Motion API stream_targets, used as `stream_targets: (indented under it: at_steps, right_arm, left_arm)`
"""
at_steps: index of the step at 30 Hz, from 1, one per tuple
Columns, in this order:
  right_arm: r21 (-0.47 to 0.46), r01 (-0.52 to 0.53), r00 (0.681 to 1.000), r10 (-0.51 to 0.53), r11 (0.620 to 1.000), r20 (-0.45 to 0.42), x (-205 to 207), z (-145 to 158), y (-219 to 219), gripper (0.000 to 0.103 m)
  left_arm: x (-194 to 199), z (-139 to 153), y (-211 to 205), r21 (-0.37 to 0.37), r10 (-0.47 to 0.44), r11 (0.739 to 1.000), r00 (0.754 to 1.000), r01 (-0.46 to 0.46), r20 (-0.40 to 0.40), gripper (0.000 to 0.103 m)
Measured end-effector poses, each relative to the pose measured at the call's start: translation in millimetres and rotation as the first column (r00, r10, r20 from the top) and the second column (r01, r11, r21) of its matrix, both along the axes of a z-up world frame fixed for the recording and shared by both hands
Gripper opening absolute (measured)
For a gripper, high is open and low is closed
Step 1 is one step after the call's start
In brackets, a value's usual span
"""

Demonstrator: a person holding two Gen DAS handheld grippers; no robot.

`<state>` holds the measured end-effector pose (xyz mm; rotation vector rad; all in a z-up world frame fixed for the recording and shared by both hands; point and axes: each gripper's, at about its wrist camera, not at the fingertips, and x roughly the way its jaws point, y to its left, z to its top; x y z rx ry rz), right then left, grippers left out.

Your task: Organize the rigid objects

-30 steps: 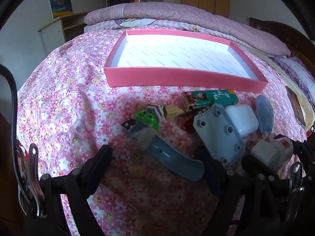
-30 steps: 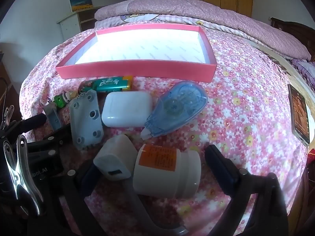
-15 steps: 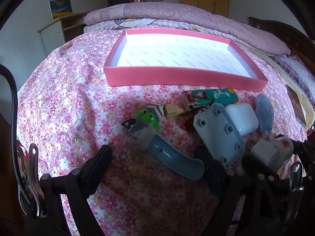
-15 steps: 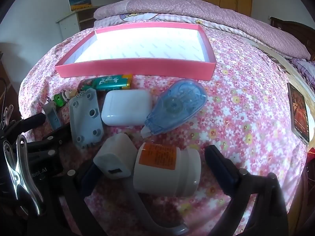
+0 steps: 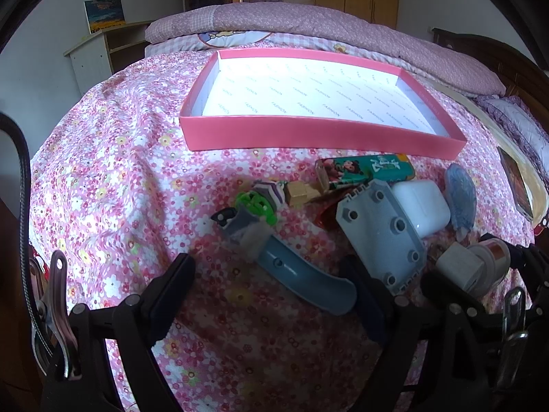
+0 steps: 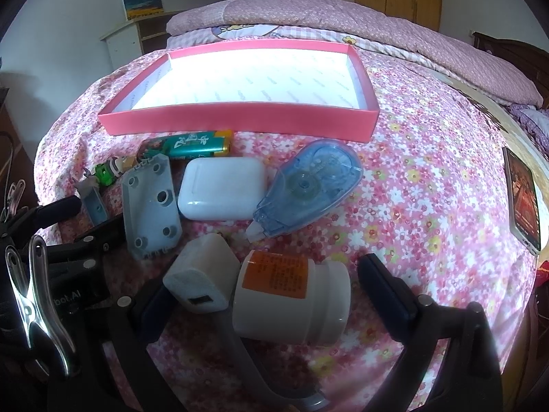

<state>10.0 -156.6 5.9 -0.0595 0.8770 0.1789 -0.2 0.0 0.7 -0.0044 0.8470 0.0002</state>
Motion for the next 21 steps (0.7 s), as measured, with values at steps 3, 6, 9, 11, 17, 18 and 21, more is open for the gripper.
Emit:
stream_targets:
  at_steps: [3,6,9,11,17,18,21]
  right_arm:
    - [0.008,-0.01,1.0,0.01,1.0,-0.003,0.6,1.9,-0.3,0.101]
    - [0.024,-0.022,1.0,0.022,0.999,-0.002,-0.5,3.6,-2.3,0.1]
    - [0.044,-0.036,0.999,0.036,0.998,0.004,-2.7,6.2,-6.2,0.1]
    - [0.051,-0.041,0.999,0.041,0.998,0.011,-4.3,8.0,-8.6,0.1]
    - [0.065,-0.067,0.997,0.065,0.996,0.029,-8.7,12.9,-12.2,0.1]
    - [0.068,-0.074,0.997,0.072,0.995,0.031,-9.9,13.7,-12.2,0.1]
    - [0.08,-0.087,0.996,0.085,0.993,0.03,-11.6,15.1,-12.8,0.1]
  left_arm:
    - [0.1,0.4,1.2,-0.005,-0.007,1.0,1.0,0.007,-0.004,0.089]
    - [0.3,1.9,0.9,-0.009,-0.015,1.0,1.0,0.015,-0.009,0.089]
    - [-2.1,4.7,3.9,-0.021,-0.029,0.999,1.0,0.029,-0.012,0.088]
    - [-4.7,7.7,6.8,-0.033,-0.036,0.999,0.999,0.036,-0.01,0.087]
    - [-10.9,13.8,12.7,-0.037,-0.052,0.998,0.999,0.052,0.004,0.087]
    - [-12.4,14.9,12.5,-0.027,-0.058,0.998,0.998,0.058,0.008,0.087]
    - [-16.2,17.2,11.4,-0.02,-0.076,0.997,0.997,0.076,0.014,0.087]
